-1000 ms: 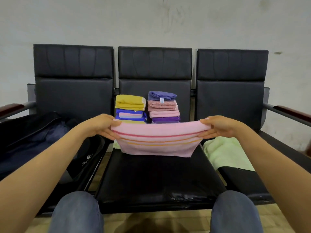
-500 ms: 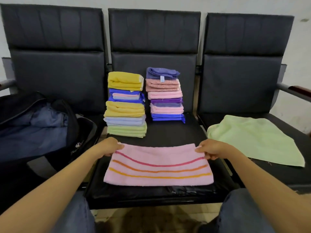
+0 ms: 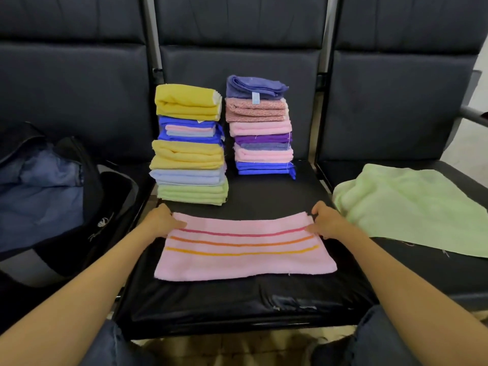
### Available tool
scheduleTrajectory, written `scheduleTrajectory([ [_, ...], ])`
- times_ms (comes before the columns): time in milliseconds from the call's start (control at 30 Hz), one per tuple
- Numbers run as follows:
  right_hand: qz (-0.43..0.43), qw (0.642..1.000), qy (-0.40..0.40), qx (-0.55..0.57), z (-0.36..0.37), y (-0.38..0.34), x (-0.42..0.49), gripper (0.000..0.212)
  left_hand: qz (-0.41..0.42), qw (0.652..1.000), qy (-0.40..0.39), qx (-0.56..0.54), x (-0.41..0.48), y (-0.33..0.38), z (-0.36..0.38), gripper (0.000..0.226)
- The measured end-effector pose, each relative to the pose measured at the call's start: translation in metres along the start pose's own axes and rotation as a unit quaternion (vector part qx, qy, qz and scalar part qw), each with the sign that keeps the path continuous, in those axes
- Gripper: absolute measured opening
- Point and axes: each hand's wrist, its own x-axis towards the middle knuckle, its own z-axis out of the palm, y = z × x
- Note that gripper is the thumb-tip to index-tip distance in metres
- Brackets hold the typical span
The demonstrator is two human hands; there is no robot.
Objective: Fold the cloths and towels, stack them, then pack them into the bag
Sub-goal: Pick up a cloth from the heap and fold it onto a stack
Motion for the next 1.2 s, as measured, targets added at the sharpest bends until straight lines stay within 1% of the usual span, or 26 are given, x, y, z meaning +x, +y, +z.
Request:
scheduleTrajectory([
  [67,-0.042,0.996,0.045,-0.060,0.003,-0.004,-0.002,0.039,0.000,0.994,-0.014,0.111,-0.006,0.003,0.001,0.048],
  [133,-0.100,0.991,0.060,-0.069,0.004,-0.012,-0.007,0.029,0.005,0.980,-0.022,0.198,-0.011,0.008,0.004,0.048],
  [167,-0.131,0.988,0.042,-0.075,0.006,-0.017,-0.011,0.021,0.005,0.976,-0.025,0.218,-0.012,0.010,0.007,0.046],
  [233,-0.176,0.979,-0.043,-0.095,0.013,-0.024,-0.015,0.005,0.014,0.973,-0.018,0.231,-0.014,0.011,0.009,0.042],
  [267,-0.186,0.971,-0.093,-0.116,0.017,-0.025,-0.016,0.007,0.026,0.975,-0.008,0.219,-0.014,0.011,0.010,0.039],
  [300,-0.190,0.962,-0.133,-0.144,0.020,-0.026,-0.017,0.014,0.037,0.982,0.002,0.184,-0.012,0.010,0.011,0.036],
  [333,-0.189,0.955,-0.156,-0.167,0.023,-0.027,-0.016,0.020,0.050,0.989,0.019,0.138,-0.010,0.009,0.012,0.037],
  [400,-0.181,0.957,-0.160,-0.159,0.023,-0.028,-0.015,0.026,0.055,0.997,0.040,0.037,-0.014,0.010,0.012,0.049],
  [467,-0.165,0.964,-0.161,-0.134,0.021,-0.028,-0.015,0.029,0.073,0.996,0.031,-0.034,-0.017,0.009,0.010,0.058],
  [500,-0.160,0.965,-0.164,-0.129,0.020,-0.028,-0.015,0.030,0.089,0.995,0.016,-0.044,-0.017,0.008,0.009,0.056],
  [533,-0.157,0.966,-0.165,-0.124,0.019,-0.028,-0.016,0.031,0.103,0.994,-0.008,-0.043,-0.020,0.009,0.006,0.050],
  [600,-0.156,0.967,-0.167,-0.110,0.019,-0.026,-0.018,0.033,0.093,0.991,-0.086,-0.050,-0.025,0.011,0.000,0.032],
  [633,-0.156,0.968,-0.167,-0.103,0.019,-0.025,-0.019,0.033,0.089,0.987,-0.126,-0.054,-0.028,0.013,-0.002,0.029],
  [667,-0.154,0.969,-0.166,-0.095,0.019,-0.025,-0.020,0.033,0.090,0.983,-0.150,-0.055,-0.032,0.015,-0.004,0.035],
  [733,-0.148,0.974,-0.156,-0.071,0.017,-0.025,-0.020,0.030,0.093,0.977,-0.171,-0.082,-0.039,0.021,-0.006,0.056],
  [800,-0.128,0.982,-0.134,-0.024,0.015,-0.026,-0.019,0.024,0.097,0.964,-0.190,-0.156,-0.048,0.032,-0.008,0.065],
  [900,-0.071,0.987,-0.121,0.081,0.008,-0.029,-0.019,0.017,0.108,0.941,-0.219,-0.233,-0.057,0.060,-0.003,0.065],
  [967,-0.027,0.977,-0.144,0.154,0.003,-0.029,-0.020,0.018,0.121,0.934,-0.225,-0.249,-0.063,0.084,0.009,0.062],
  [1067,0.019,0.963,-0.177,0.203,-0.005,-0.028,-0.024,0.020,0.129,0.929,-0.248,-0.242,-0.070,0.123,0.036,0.056],
  [1200,0.060,0.950,-0.184,0.246,-0.011,-0.024,-0.028,0.026,0.129,0.925,-0.287,-0.213,-0.076,0.163,0.074,0.059],
])
